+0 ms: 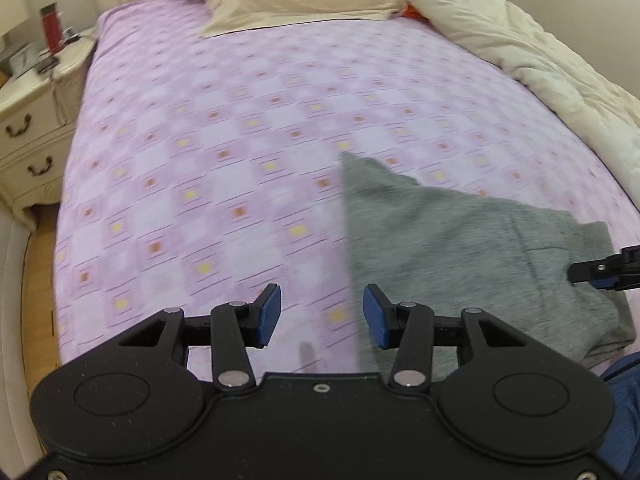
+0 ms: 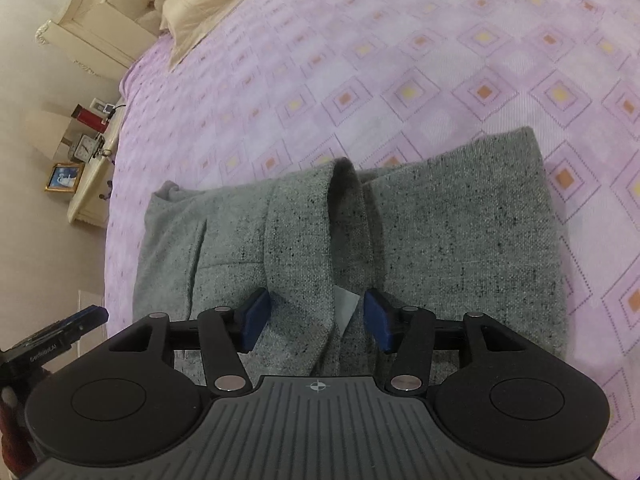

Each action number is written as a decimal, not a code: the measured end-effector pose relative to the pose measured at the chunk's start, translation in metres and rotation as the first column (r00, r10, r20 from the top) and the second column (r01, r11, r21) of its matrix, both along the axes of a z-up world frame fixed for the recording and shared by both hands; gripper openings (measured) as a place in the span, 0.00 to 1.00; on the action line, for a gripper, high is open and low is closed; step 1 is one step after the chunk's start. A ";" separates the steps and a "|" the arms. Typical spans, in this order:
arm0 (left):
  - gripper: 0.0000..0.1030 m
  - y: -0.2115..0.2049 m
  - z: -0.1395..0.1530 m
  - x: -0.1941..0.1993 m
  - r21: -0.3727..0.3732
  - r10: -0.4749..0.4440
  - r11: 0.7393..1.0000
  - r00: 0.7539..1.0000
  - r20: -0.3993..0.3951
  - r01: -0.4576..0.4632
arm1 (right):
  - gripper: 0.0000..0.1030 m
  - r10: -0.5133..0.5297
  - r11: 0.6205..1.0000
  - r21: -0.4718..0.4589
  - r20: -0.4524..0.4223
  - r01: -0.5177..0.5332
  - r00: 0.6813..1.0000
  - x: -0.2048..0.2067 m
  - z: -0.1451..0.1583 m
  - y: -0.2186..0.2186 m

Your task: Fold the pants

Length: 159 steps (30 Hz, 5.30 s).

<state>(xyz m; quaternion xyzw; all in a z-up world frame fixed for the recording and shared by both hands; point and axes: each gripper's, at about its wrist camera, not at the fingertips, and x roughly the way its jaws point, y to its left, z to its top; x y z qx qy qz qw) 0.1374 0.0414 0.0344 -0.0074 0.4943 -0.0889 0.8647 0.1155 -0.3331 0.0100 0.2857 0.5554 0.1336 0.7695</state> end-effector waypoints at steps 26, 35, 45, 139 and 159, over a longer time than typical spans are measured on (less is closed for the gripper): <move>0.52 0.003 -0.005 -0.011 -0.057 -0.012 0.998 1.000 -0.029 0.010 | 0.14 0.198 0.933 -0.351 0.328 -0.076 0.924 -0.037 0.116 0.031; 0.52 -0.033 0.005 -0.009 -0.046 -0.095 0.994 0.995 0.003 0.095 | 0.15 -0.056 0.953 -0.292 0.088 0.080 0.995 -0.035 0.018 -0.020; 0.55 -0.114 -0.041 -0.020 0.160 -0.393 0.900 0.914 -0.099 0.405 | 0.18 -0.047 0.948 -0.311 0.056 0.062 0.997 -0.030 0.008 -0.010; 0.75 -0.070 -0.051 -0.016 0.070 -0.174 0.983 0.985 0.022 0.172 | 0.53 -0.150 0.937 -0.282 0.205 0.206 0.967 -0.064 -0.016 -0.051; 0.15 -0.092 -0.057 0.024 -0.045 -0.121 0.991 0.992 0.044 0.123 | 0.24 -0.027 0.948 -0.295 0.304 0.121 0.952 -0.045 0.012 -0.016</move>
